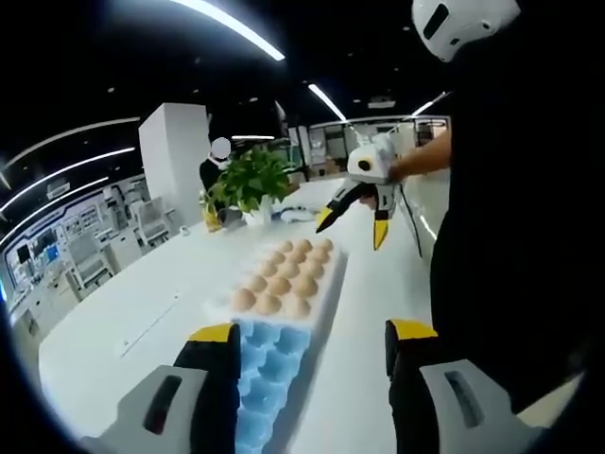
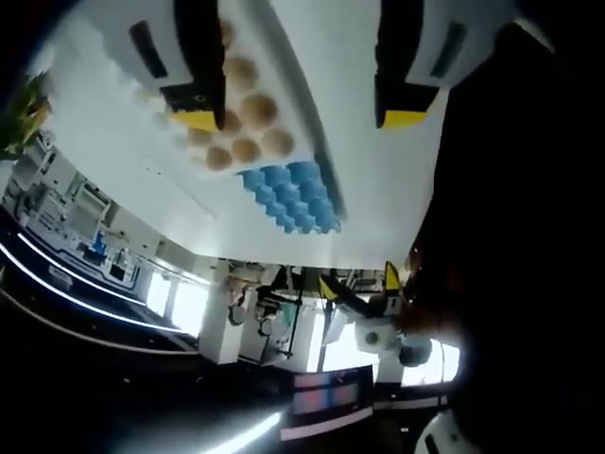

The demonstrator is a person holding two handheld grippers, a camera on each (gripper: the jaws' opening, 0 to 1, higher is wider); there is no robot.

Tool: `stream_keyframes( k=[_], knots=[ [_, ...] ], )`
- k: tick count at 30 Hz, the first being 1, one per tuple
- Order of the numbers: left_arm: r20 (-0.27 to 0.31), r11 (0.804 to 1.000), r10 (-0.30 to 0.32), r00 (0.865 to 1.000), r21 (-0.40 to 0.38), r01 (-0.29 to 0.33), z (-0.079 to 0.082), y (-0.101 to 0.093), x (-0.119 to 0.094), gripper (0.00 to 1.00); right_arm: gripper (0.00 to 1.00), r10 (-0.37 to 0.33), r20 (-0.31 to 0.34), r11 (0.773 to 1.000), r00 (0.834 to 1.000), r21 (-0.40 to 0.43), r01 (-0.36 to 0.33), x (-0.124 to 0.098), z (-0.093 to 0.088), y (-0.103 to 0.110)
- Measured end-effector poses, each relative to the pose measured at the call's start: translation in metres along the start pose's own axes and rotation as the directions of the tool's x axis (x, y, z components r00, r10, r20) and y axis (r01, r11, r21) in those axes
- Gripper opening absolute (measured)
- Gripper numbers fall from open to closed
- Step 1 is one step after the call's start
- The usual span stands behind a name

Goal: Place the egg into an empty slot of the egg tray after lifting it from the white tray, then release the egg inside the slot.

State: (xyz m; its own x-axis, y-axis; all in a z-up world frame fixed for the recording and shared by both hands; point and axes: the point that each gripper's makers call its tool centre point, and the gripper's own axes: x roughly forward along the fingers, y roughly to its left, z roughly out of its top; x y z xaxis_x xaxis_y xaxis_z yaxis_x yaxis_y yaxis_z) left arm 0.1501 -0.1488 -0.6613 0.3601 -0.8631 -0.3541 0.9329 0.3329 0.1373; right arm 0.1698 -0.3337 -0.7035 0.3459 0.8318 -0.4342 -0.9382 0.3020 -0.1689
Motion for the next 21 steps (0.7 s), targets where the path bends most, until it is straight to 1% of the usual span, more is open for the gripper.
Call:
stream_keyframes(
  k=[2,3,6,8,10,11,12,13,14,19,20,21],
  knots=[
    [0.002,1.0,0.0,1.0,-0.001,0.0,0.0,0.001,0.0,0.62,0.63,-0.008,0.009,1.0,1.0,0.009,0.007,0.004,0.0,0.0],
    [0.002,1.0,0.0,1.0,-0.002,0.0,0.0,0.001,-0.001,0.62,0.63,-0.018,0.015,1.0,1.0,0.012,0.018,0.01,0.001,-0.001],
    [0.004,1.0,0.0,1.0,-0.002,0.0,0.0,0.001,-0.001,0.62,0.63,-0.026,0.028,0.999,0.999,0.03,0.025,0.016,0.001,-0.002],
    [0.007,1.0,0.002,1.0,-0.005,-0.002,0.0,0.003,-0.002,0.62,0.6,-0.033,0.039,0.999,0.999,0.043,0.032,0.02,0.001,-0.003],
    [0.01,1.0,0.005,1.0,-0.005,-0.005,0.0,0.004,-0.003,0.62,0.59,-0.038,0.036,0.998,0.999,0.049,0.036,0.024,-0.002,-0.005],
    [0.012,1.0,0.007,1.0,-0.007,-0.007,0.0,0.005,-0.003,0.62,0.56,-0.048,0.027,0.997,0.998,0.055,0.047,0.026,-0.004,-0.006],
    [0.013,1.0,0.008,1.0,-0.008,-0.008,0.0,0.005,-0.004,0.61,0.53,-0.049,0.015,0.997,0.999,0.062,0.048,0.027,-0.006,-0.007],
    [0.014,1.0,0.009,1.0,-0.008,-0.009,-0.001,0.006,-0.004,0.61,0.48,-0.037,0.005,0.995,0.999,0.088,0.037,0.028,-0.009,-0.006],
    [0.015,1.0,0.009,1.0,-0.013,-0.009,-0.001,0.006,-0.005,0.61,0.46,-0.035,0.011,0.995,0.999,0.098,0.033,0.03,-0.008,-0.005],
    [0.018,1.0,0.016,1.0,-0.016,-0.015,-0.002,0.007,-0.007,0.6,0.45,-0.058,0.001,0.994,0.998,0.089,0.058,0.042,-0.004,-0.008],
    [0.02,1.0,0.018,1.0,-0.015,-0.017,-0.002,0.008,-0.007,0.6,0.43,-0.062,-0.005,0.994,0.998,0.09,0.062,0.043,-0.005,-0.008],
    [0.021,1.0,0.021,1.0,-0.015,-0.02,-0.002,0.008,-0.007,0.6,0.38,-0.071,-0.029,0.993,0.997,0.093,0.074,0.048,-0.006,-0.01]
  ],
)
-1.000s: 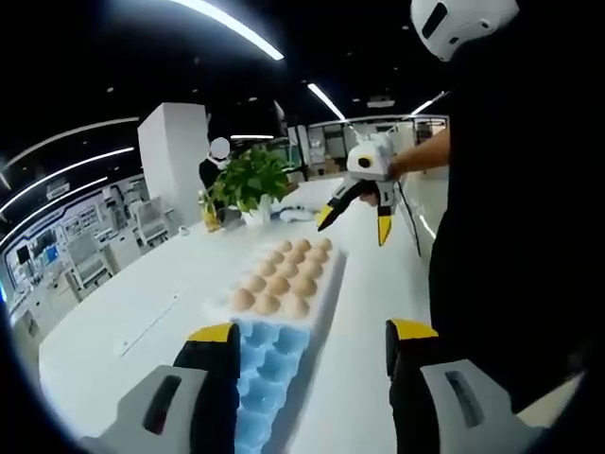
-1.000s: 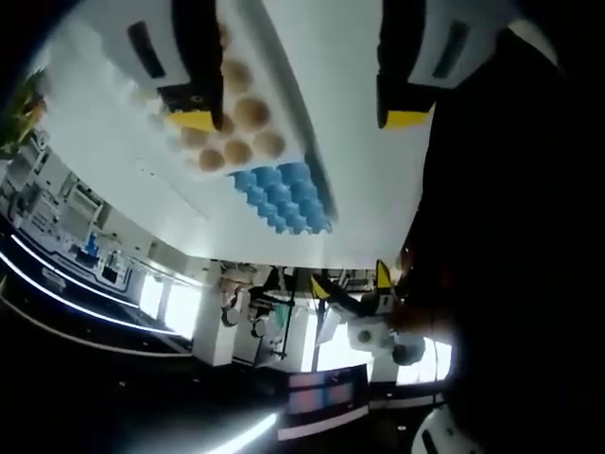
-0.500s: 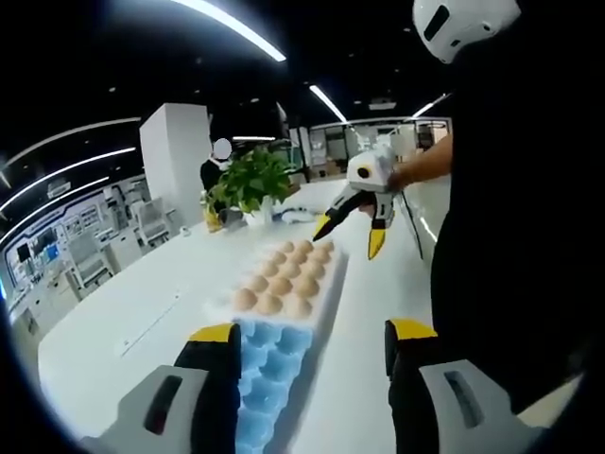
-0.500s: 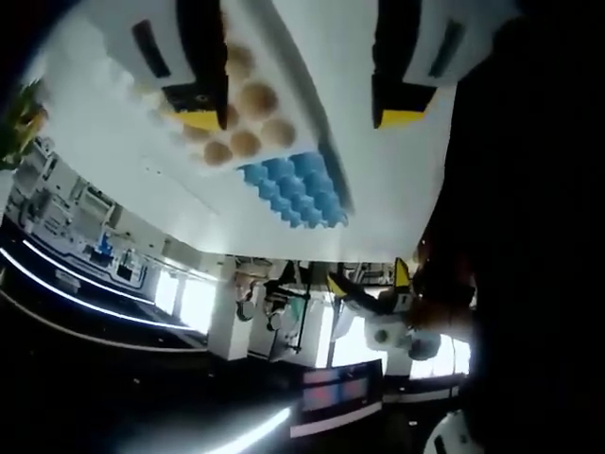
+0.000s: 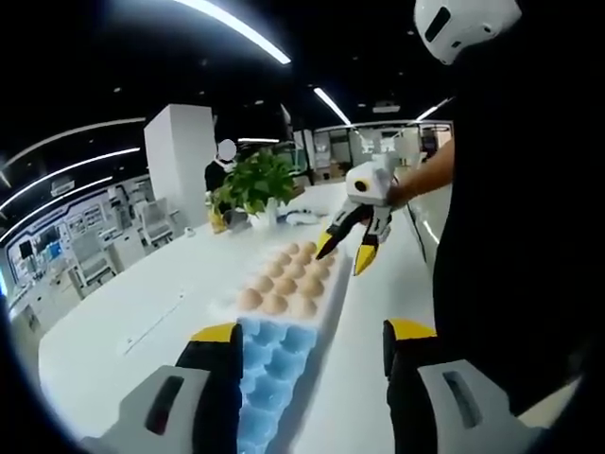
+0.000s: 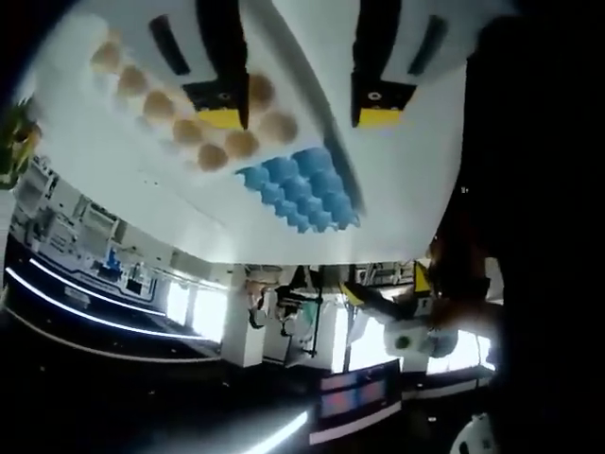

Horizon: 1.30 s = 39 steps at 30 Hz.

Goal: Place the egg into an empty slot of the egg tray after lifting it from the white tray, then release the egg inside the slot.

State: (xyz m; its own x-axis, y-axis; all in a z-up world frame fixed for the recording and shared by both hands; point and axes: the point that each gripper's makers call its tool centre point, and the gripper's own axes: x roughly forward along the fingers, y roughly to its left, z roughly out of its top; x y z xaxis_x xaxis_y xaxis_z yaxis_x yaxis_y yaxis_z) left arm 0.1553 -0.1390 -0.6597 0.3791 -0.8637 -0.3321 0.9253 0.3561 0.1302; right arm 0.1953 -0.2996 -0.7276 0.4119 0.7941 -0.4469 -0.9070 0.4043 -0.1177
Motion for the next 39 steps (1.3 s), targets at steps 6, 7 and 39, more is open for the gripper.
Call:
stream_keyframes(
  k=[6,7,39],
  knots=[
    [0.005,1.0,0.011,1.0,0.003,-0.011,0.001,0.002,-0.001,0.6,0.33,-0.021,-0.014,1.0,1.0,0.004,0.022,0.018,0.005,-0.003],
    [0.005,1.0,0.012,1.0,0.004,-0.012,0.001,0.002,-0.002,0.6,0.33,-0.028,-0.022,1.0,0.999,0.0,0.028,0.02,0.004,-0.004],
    [0.009,0.999,0.038,0.999,-0.03,-0.038,-0.007,0.007,-0.01,0.57,0.24,-0.025,-0.371,0.991,0.928,-0.134,-0.027,0.073,-0.027,-0.016]
  ],
)
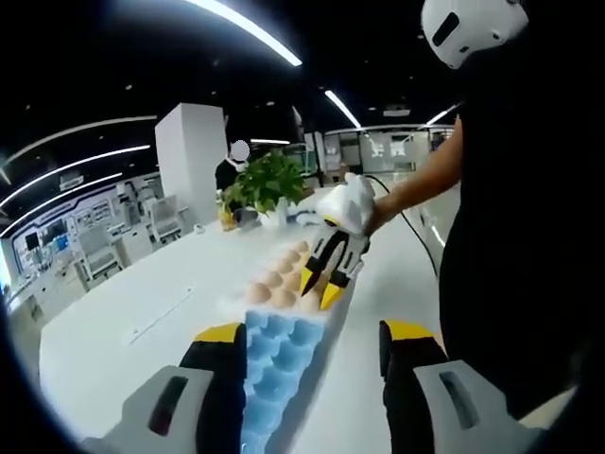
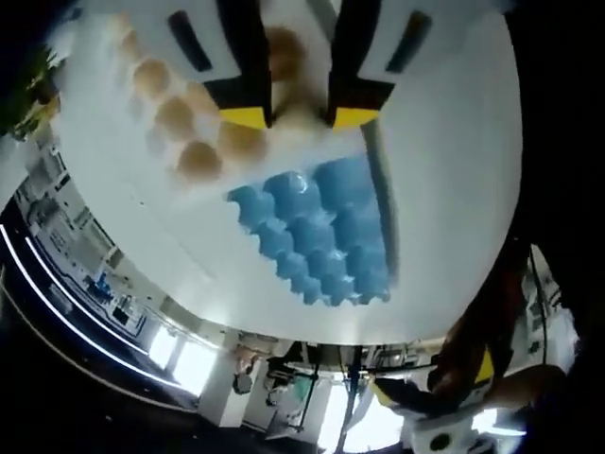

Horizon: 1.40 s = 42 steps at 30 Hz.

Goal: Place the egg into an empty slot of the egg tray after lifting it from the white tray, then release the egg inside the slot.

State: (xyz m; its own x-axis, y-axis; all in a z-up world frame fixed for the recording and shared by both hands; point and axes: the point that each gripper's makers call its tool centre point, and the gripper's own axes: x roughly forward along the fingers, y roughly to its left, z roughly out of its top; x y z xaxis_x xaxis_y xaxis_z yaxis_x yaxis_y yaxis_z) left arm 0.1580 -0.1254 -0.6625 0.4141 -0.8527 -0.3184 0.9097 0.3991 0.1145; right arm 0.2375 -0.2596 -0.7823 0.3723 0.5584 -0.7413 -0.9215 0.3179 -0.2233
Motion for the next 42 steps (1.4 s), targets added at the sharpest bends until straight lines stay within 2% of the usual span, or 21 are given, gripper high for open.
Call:
stream_keyframes(
  k=[3,5,6,10,12,14,17,20,24,26,27,29,31,32,33,35,42],
  knots=[
    [-0.004,1.0,-0.003,1.0,-0.002,0.003,-0.001,0.0,0.0,0.56,0.24,0.032,-0.04,0.999,0.999,-0.009,-0.032,0.001,-0.001,0.0],
    [-0.003,1.0,-0.006,1.0,-0.003,0.006,-0.001,0.0,0.0,0.56,0.25,0.083,-0.113,0.997,0.99,0.004,-0.083,0.003,-0.002,0.0],
    [-0.003,1.0,-0.007,1.0,-0.003,0.007,-0.001,0.001,0.001,0.56,0.25,0.108,-0.154,0.994,0.982,0.029,-0.104,0.005,-0.003,0.001],
    [-0.004,1.0,-0.01,1.0,0.0,0.01,-0.001,0.001,0.001,0.55,0.26,0.178,-0.251,0.984,0.951,0.05,-0.171,0.009,-0.005,0.001],
    [-0.005,1.0,-0.012,1.0,-0.005,0.012,-0.002,0.0,0.0,0.55,0.26,0.22,-0.292,0.975,0.931,0.093,-0.201,0.01,-0.006,0.001],
    [-0.007,1.0,-0.012,1.0,-0.006,0.012,-0.004,0.0,-0.001,0.55,0.26,0.265,-0.311,0.964,0.913,0.102,-0.245,0.011,-0.007,0.001],
    [-0.009,1.0,-0.009,1.0,-0.01,0.009,-0.005,0.002,-0.002,0.54,0.27,0.293,-0.326,0.956,0.899,0.078,-0.284,0.012,-0.007,0.001],
    [-0.014,1.0,-0.002,1.0,-0.012,0.002,-0.007,0.004,-0.002,0.54,0.27,0.291,-0.352,0.948,0.89,-0.016,-0.316,0.013,-0.007,0.004],
    [-0.019,1.0,0.0,1.0,-0.015,0.0,-0.009,0.007,-0.002,0.54,0.27,0.324,-0.329,0.931,0.887,-0.057,-0.361,0.012,-0.008,0.006],
    [-0.028,1.0,0.004,1.0,-0.015,-0.004,-0.012,0.009,-0.002,0.55,0.27,0.329,-0.317,0.93,0.889,-0.056,-0.364,0.012,-0.008,0.006],
    [-0.03,1.0,0.01,1.0,-0.024,-0.01,-0.013,0.011,-0.002,0.6,0.27,0.328,-0.312,0.931,0.891,-0.052,-0.361,0.012,-0.008,0.006],
    [-0.051,0.998,0.018,0.999,-0.066,-0.022,-0.017,0.014,-0.002,0.66,0.27,0.309,-0.31,0.948,0.899,0.022,-0.318,0.012,-0.008,0.005],
    [-0.058,0.997,0.015,0.998,-0.07,-0.019,-0.02,0.015,-0.001,0.66,0.27,0.302,-0.302,0.948,0.904,-0.001,-0.317,0.011,-0.008,0.006],
    [-0.061,0.998,0.016,0.998,-0.065,-0.02,-0.021,0.015,-0.001,0.67,0.26,0.299,-0.293,0.951,0.908,0.015,-0.308,0.011,-0.008,0.005],
    [-0.063,0.998,0.017,0.998,-0.067,-0.021,-0.021,0.015,-0.001,0.7,0.26,0.298,-0.29,0.952,0.909,0.021,-0.305,0.011,-0.008,0.005],
    [-0.098,0.989,0.014,0.995,-0.148,-0.029,-0.028,0.015,0.001,0.78,0.26,0.294,-0.282,0.954,0.913,0.019,-0.301,0.011,-0.008,0.005],
    [-0.088,0.989,0.023,0.996,-0.141,-0.036,-0.026,0.018,0.002,0.86,0.25,0.266,-0.271,0.961,0.925,0.006,-0.275,0.008,-0.006,0.005]
  ],
)
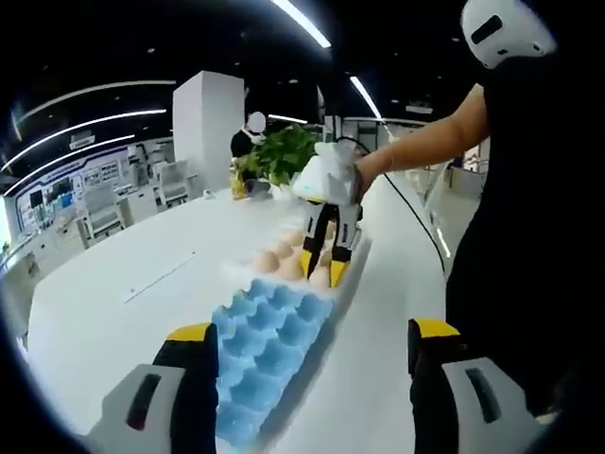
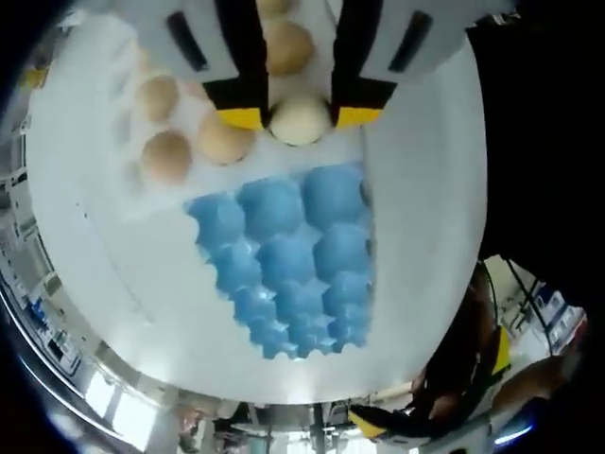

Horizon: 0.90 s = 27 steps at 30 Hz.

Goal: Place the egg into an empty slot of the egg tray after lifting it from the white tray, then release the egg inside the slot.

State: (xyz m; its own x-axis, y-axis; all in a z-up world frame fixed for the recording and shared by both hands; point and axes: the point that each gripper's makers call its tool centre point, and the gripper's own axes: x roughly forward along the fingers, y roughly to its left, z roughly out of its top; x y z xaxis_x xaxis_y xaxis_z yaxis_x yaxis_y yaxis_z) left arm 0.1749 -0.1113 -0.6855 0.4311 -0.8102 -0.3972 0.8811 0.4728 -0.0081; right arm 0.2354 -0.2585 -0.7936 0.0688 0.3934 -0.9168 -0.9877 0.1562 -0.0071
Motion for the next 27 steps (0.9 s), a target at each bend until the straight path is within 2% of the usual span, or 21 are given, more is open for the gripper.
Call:
stream_keyframes(
  k=[7,15,19,27],
  knots=[
    [-0.008,1.0,0.006,1.0,0.003,-0.006,-0.002,0.002,-0.003,0.84,0.25,-0.022,0.038,0.999,0.999,-0.039,0.023,-0.007,0.002,0.001],
    [0.008,1.0,0.005,1.0,0.017,-0.005,0.0,0.003,-0.004,0.82,0.25,-0.047,0.088,0.999,0.995,-0.009,0.048,-0.024,0.008,-0.007],
    [0.013,1.0,0.002,1.0,0.019,-0.002,0.0,0.003,-0.004,0.81,0.25,-0.044,0.126,0.999,0.991,-0.002,0.045,-0.031,0.021,-0.003],
    [0.023,1.0,-0.002,1.0,0.029,0.002,0.0,0.005,-0.005,0.8,0.25,-0.03,0.134,0.999,0.991,-0.028,0.034,-0.028,0.035,0.005]
  ],
)
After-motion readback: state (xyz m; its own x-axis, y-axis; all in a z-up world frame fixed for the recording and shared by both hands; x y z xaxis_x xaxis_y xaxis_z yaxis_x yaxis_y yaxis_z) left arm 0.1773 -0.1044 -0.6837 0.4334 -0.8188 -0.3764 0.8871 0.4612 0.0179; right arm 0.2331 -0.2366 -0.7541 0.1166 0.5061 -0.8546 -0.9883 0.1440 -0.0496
